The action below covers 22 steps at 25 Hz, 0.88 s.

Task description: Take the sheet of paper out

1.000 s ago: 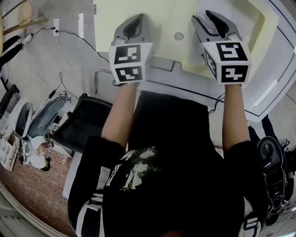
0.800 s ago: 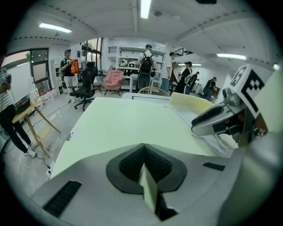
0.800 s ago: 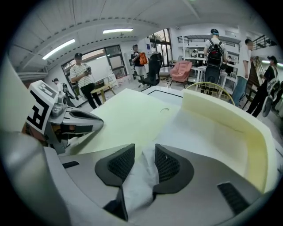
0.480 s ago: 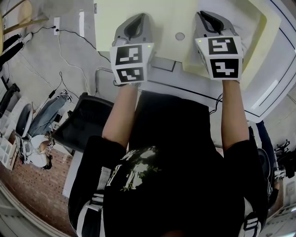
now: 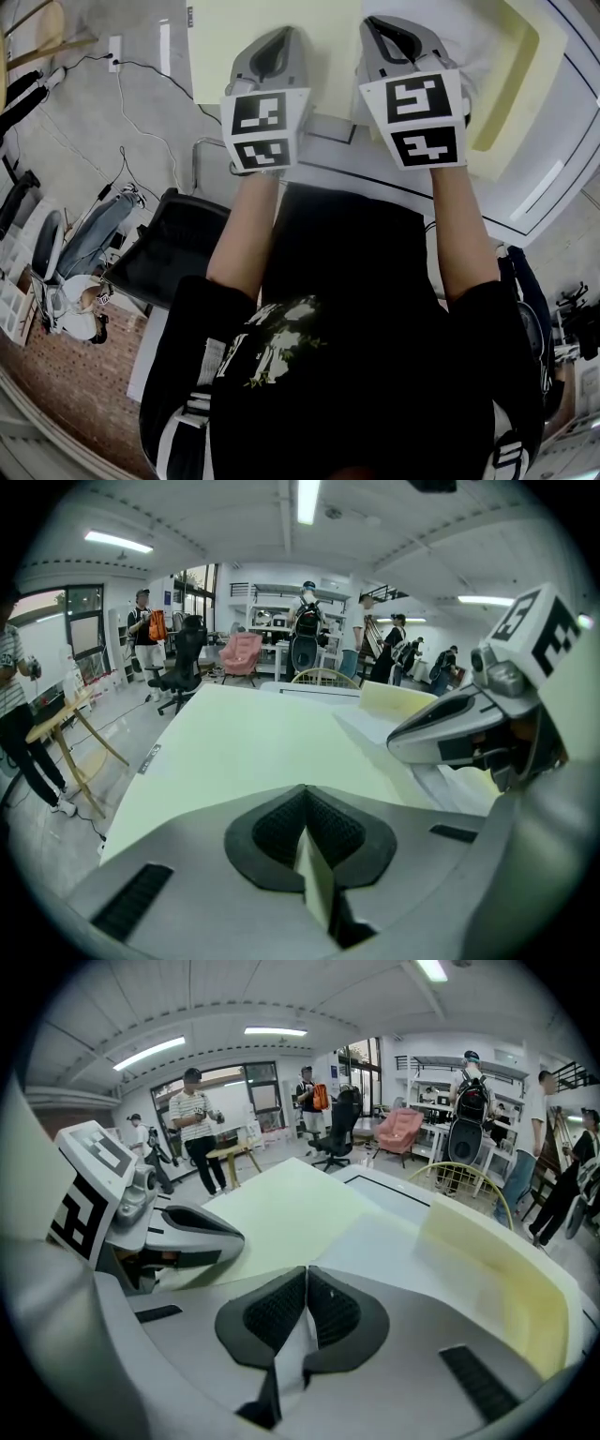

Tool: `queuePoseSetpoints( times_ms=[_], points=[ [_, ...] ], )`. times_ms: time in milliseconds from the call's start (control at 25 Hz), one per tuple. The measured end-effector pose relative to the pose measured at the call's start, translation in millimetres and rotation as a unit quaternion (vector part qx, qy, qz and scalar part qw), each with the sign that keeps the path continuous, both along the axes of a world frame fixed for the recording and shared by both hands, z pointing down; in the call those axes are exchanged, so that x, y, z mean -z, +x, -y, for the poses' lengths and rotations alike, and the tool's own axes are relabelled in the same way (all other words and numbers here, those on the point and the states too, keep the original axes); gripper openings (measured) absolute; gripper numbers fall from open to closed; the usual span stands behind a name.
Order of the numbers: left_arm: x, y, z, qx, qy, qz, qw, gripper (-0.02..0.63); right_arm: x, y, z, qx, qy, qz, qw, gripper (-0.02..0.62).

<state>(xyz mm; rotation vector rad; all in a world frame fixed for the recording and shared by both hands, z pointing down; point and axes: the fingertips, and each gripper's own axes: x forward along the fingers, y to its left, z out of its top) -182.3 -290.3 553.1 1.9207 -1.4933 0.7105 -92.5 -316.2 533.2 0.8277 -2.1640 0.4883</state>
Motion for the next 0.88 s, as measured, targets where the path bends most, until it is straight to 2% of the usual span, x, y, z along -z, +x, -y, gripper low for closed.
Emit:
queuePoseSetpoints(
  times_ms=[360,880],
  points=[
    [5.1,-3.4,-4.3,0.006,0.004,-0.001,1.0,-0.011,19.5,-33.1,3.1,0.015,0.019,0.034,0.999,0.009],
    [10.0,-35.3,-28.5,0.04,0.003,0.008,0.9992,-0.011,31.4,-68.9,-6.1,0.037,0.027,0.055,0.997,0.008]
  ],
)
